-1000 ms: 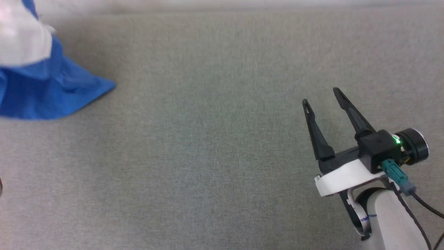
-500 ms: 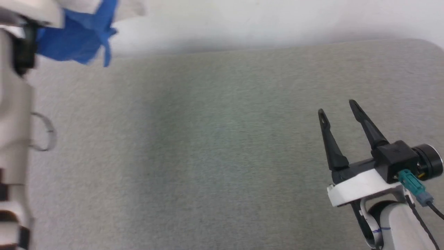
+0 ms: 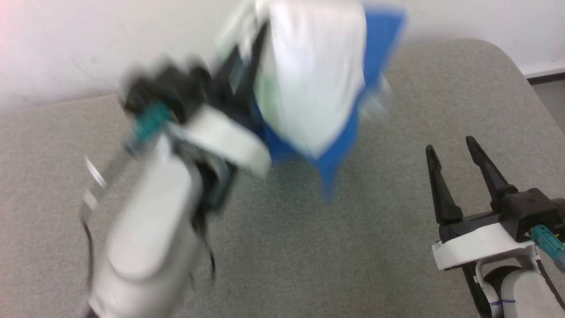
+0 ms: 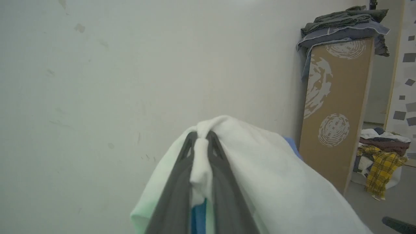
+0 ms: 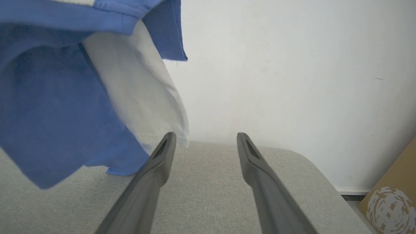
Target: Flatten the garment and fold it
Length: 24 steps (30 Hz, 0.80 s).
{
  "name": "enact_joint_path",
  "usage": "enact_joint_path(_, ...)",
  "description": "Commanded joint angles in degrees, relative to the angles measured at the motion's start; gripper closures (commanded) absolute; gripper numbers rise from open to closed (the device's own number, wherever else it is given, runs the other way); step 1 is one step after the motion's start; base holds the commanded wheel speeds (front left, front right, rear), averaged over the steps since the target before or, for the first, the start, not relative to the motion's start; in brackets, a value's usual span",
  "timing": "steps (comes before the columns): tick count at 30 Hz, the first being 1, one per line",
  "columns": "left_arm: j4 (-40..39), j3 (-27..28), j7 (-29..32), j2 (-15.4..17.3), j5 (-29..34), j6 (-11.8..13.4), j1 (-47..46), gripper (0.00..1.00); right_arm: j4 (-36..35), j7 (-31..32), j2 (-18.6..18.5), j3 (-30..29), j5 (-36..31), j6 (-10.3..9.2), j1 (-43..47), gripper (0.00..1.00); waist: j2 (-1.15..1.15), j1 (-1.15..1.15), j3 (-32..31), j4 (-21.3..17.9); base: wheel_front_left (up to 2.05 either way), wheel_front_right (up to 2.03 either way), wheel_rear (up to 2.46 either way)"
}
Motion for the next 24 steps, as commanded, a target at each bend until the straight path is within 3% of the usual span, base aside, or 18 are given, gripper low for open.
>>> enact_joint_path(1, 0.19, -0.32, 0.11, -0.07, -0.72, 0.86, 3.51, 1.00, -0.45, -0.07, 0.16, -0.19, 0.36, -0.05, 0.56, 0.00, 0.00, 0.01, 0.72, -0.30, 0.00, 0.00, 0.00)
enact_joint_path(7, 8.67, -1.40, -1.67, -2.15, -4.70, 3.88, 20.03, 1.00, -0.56, -0.29, 0.16, -0.16, 0.85, -0.05, 0.61, 0.00, 0.00, 0.01, 2.30, -0.04, 0.00, 0.00, 0.00)
enact_joint_path(9, 12.30, -1.46, -2.88, -2.68, -5.69, 4.04, 23.25, 0.54, -0.49, -0.38, 0.16, -0.23, 0.98, -0.05, 0.53, 0.00, 0.00, 0.01, 2.80, 0.40, 0.00, 0.00, 0.00)
enact_joint_path(10, 13.82, -1.65, -3.40, -3.12, -6.13, 3.86, 24.28, 0.15, -0.47, -0.50, 0.16, -0.44, 1.03, -0.05, 0.44, 0.00, 0.00, 0.01, 2.95, 0.73, 0.00, 0.00, 0.00)
enact_joint_path(11, 15.23, -1.97, -4.13, -3.40, -6.09, 3.71, 24.87, 0.00, -0.35, -0.57, 0.16, -0.66, 1.17, -0.05, 0.42, 0.00, 0.00, 0.01, 2.96, 1.11, 0.00, 0.00, 0.00)
enact_joint_path(16, 16.76, -1.76, -8.79, -4.79, -5.55, 3.25, 25.08, 0.00, 0.32, -0.88, 0.16, -0.61, 1.85, -0.05, 0.41, 0.00, 0.00, 0.01, 2.68, 2.30, 0.00, 0.00, 0.00)
enact_joint_path(24, 4.68, 3.83, -10.45, -3.80, 0.30, 4.96, 24.83, 0.00, 0.85, -0.64, 0.16, -0.68, 1.75, -0.05, 1.63, 0.00, 0.00, 0.01, 0.49, 3.86, 0.00, 0.00, 0.00)
